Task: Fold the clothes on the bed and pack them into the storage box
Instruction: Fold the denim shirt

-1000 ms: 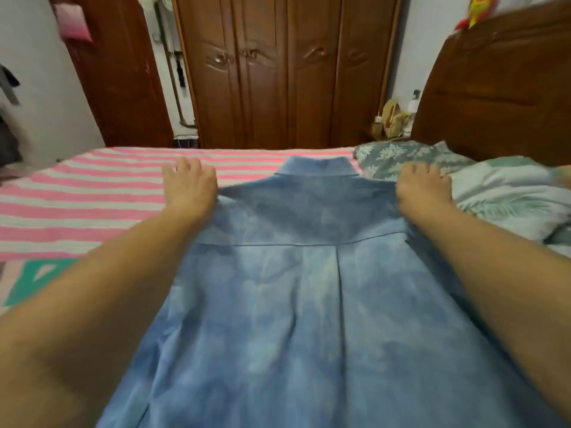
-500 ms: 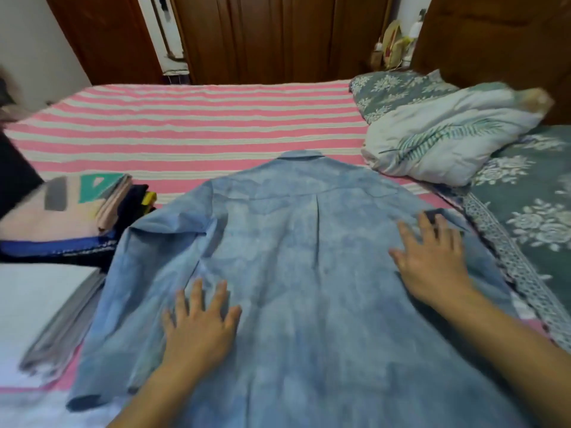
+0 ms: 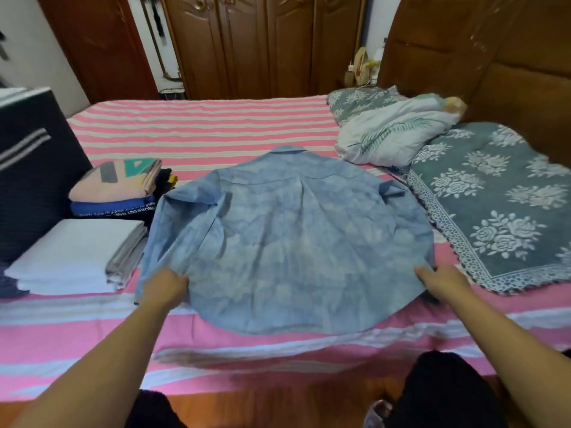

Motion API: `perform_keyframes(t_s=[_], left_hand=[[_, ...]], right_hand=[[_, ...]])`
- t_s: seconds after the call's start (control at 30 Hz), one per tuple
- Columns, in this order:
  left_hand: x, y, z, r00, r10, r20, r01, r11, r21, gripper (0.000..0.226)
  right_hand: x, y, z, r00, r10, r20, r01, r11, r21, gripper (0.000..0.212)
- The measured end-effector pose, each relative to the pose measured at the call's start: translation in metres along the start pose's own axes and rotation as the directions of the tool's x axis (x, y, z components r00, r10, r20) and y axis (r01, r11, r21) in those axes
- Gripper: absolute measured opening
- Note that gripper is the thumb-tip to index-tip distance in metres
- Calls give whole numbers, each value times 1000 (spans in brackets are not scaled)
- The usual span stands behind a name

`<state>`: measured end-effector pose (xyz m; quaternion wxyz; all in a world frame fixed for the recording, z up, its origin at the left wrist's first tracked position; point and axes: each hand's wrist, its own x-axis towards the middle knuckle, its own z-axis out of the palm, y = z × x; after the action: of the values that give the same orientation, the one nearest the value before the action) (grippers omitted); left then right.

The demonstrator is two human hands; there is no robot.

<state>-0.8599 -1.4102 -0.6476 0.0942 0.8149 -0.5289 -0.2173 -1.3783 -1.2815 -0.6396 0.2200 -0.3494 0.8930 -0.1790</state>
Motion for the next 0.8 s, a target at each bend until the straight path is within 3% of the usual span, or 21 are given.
perform_keyframes(t_s=[0.1, 0.17, 0.2, 0.27, 0.33, 0.4, 0.47, 0.53, 0.6, 0.7, 0.73, 0.8], left_hand=[[-16, 24, -27, 1000, -8, 26, 16, 936, -351, 35], [-12, 18, -36, 999, -54, 3, 48, 861, -506, 25], [-11, 11, -39, 998, -63, 11, 62, 892, -448, 25], [-8, -13, -34, 998, 18, 61, -9, 988, -155, 34], [-8, -30, -24, 993, 24, 118, -30, 998, 49, 19], [-15, -33, -14, 994, 110, -18, -103, 969, 225, 20], [-30, -16, -1, 914, 367, -171, -267, 863, 429, 23], [-46, 10, 18, 762, 615, -201, -481, 747, 460, 31], [-65, 35, 33, 705, 708, 33, -670, 650, 359, 59], [-82, 65, 49, 608, 553, 570, -789, 500, 357, 70], [-86, 77, 44, 590, 451, 670, -798, 449, 402, 69], [-90, 126, 35, 590, 325, 739, -797, 382, 468, 49]], right_hand=[[-8, -11, -19, 991, -48, -126, 68, 985, 158, 27], [-9, -13, -28, 971, -79, -225, 137, 957, 254, 31], [-12, -14, -30, 967, -105, -234, 164, 954, 251, 31], [-18, -3, -25, 984, -109, -144, 129, 982, 140, 34], [-19, 19, -13, 991, -15, -131, 31, 993, 117, 33], [-12, 39, 1, 991, 67, -115, -35, 963, 266, 39], [21, 71, 27, 990, 141, -3, -126, 897, 424, 57], [26, 67, 39, 987, 144, 73, -162, 872, 461, 66], [-2, 30, 17, 988, 136, 77, -156, 889, 430, 54], [5, -5, -51, 976, 149, -162, -125, 981, 148, 42], [15, -14, -84, 953, 118, -280, -110, 993, 44, 39], [35, -32, -158, 856, -3, -517, -75, 989, -129, 31]])
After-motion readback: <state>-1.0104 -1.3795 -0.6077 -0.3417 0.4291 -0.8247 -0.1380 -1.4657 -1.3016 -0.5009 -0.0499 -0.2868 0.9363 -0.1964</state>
